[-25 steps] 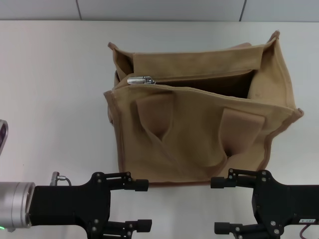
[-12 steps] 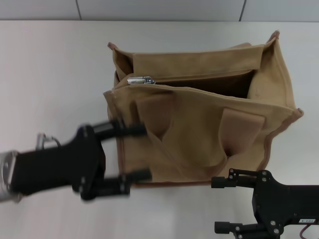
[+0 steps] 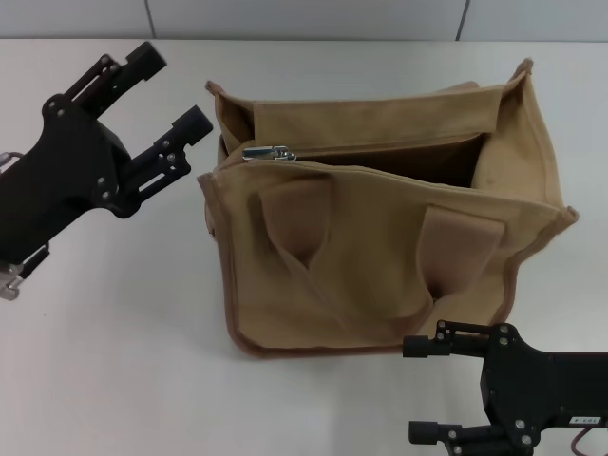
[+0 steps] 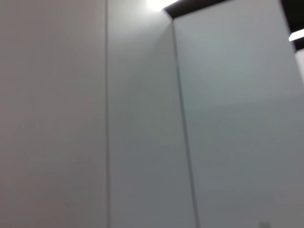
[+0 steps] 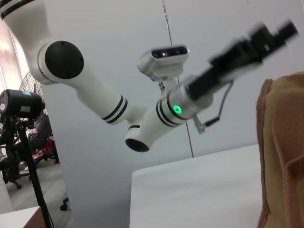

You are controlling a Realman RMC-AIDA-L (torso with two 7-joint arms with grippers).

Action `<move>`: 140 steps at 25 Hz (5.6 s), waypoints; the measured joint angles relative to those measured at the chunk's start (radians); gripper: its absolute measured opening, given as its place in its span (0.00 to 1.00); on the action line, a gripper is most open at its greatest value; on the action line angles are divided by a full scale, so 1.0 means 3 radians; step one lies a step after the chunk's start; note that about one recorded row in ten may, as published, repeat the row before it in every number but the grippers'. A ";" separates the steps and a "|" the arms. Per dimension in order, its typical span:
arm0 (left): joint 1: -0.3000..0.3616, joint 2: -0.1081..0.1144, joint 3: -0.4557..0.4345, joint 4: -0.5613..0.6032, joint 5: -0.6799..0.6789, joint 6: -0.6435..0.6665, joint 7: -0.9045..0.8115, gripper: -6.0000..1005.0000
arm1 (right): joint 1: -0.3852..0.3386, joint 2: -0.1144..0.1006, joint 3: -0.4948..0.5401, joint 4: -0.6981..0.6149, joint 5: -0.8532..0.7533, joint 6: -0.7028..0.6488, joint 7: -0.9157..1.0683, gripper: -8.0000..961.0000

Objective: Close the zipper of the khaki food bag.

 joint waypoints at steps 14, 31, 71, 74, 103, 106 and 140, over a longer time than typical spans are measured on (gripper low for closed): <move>0.0291 0.0192 0.0025 0.0027 0.0236 -0.0649 0.0192 0.76 | 0.0000 -0.0005 0.0027 -0.0002 0.0001 0.0001 0.0000 0.82; 0.0121 0.0032 -0.0014 0.0074 0.0708 -0.1168 0.0292 0.76 | -0.0005 -0.0005 0.0067 0.0000 0.0006 0.0007 0.0004 0.82; 0.0189 -0.0022 -0.0518 0.0027 0.0728 -0.0802 0.1082 0.37 | 0.0002 0.0000 0.0126 0.0000 0.0005 0.0004 0.0017 0.82; 0.0189 -0.0023 -0.0518 0.0027 0.0717 -0.0759 0.1103 0.25 | 0.0002 0.0000 0.0128 0.0000 0.0005 0.0004 0.0017 0.82; 0.0029 -0.0017 -0.0600 0.0044 0.0684 -0.0527 0.1117 0.01 | 0.0009 -0.0107 0.0170 0.0000 0.0552 -0.0865 0.0280 0.82; 0.0028 -0.0020 -0.0603 0.0029 0.0664 -0.0514 0.1068 0.01 | 0.0051 -0.0159 0.0170 -0.0002 0.0704 -0.0994 0.0490 0.82; -0.0070 -0.0023 -0.0602 0.0064 0.0528 -0.0229 0.0370 0.01 | 0.0886 -0.0197 0.0137 -0.0386 0.1062 -0.0197 0.2132 0.82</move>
